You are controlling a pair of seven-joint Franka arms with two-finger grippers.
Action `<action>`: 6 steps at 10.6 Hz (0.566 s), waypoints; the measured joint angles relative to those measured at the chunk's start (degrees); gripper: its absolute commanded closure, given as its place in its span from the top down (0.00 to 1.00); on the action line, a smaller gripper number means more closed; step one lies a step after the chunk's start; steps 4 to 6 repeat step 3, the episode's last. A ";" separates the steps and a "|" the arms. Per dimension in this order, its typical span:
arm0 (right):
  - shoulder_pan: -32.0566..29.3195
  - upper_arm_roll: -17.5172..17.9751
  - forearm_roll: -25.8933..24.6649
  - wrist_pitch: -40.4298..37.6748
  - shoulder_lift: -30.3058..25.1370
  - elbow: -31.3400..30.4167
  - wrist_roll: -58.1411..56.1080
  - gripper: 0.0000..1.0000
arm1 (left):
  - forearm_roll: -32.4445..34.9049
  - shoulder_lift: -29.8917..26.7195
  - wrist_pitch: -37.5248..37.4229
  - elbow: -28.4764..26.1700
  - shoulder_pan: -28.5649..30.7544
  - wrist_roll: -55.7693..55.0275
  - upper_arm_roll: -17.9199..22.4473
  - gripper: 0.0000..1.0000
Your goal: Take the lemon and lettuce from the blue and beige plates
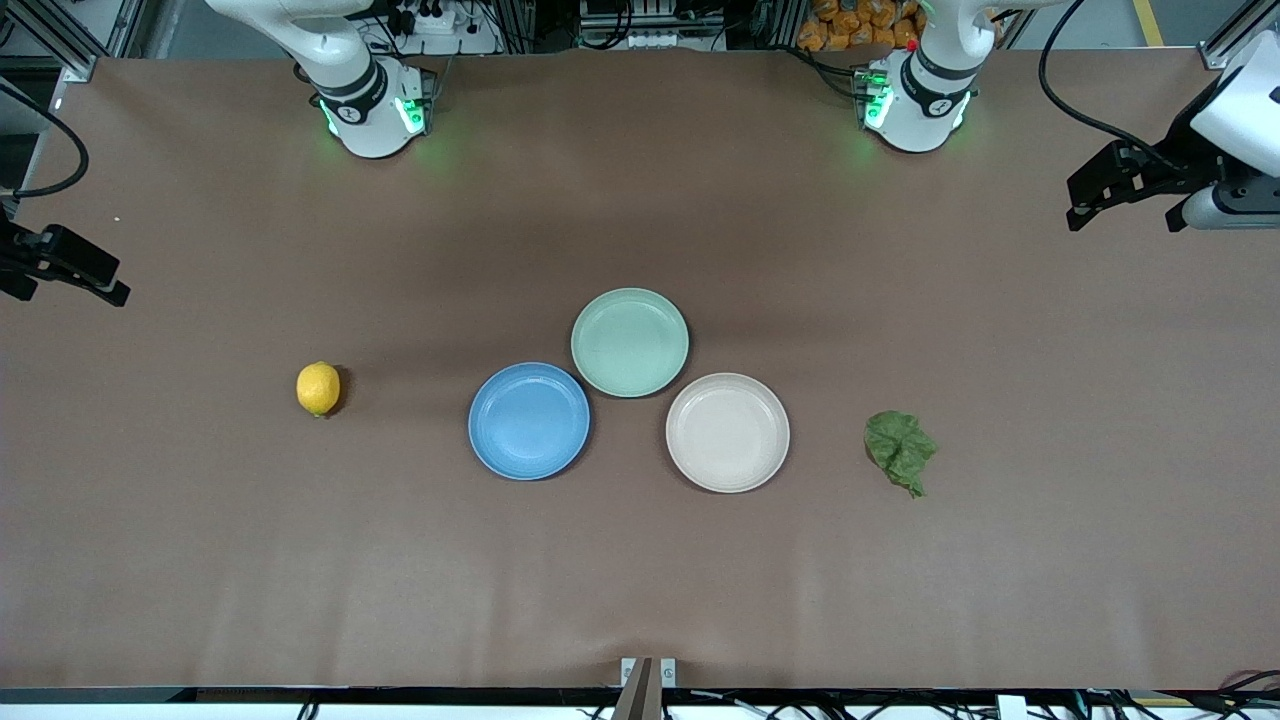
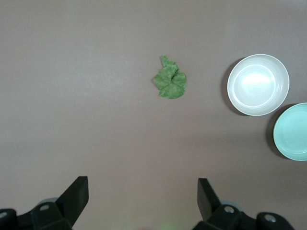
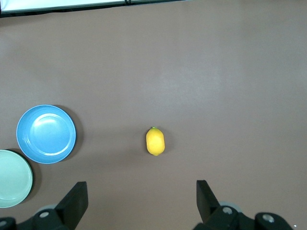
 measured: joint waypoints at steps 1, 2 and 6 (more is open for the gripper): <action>0.03 0.00 0.00 0.00 0.00 0.00 0.00 1.00 | -0.04 0.00 -0.21 0.00 0.00 0.00 0.00 1.00; 0.03 0.00 0.00 0.00 0.00 -0.02 0.00 1.00 | -0.06 0.00 -0.30 0.00 0.00 0.00 0.00 1.00; 0.03 -0.01 0.00 0.00 0.00 -0.07 0.00 1.00 | -0.07 0.00 -0.32 0.00 0.00 0.00 0.00 1.00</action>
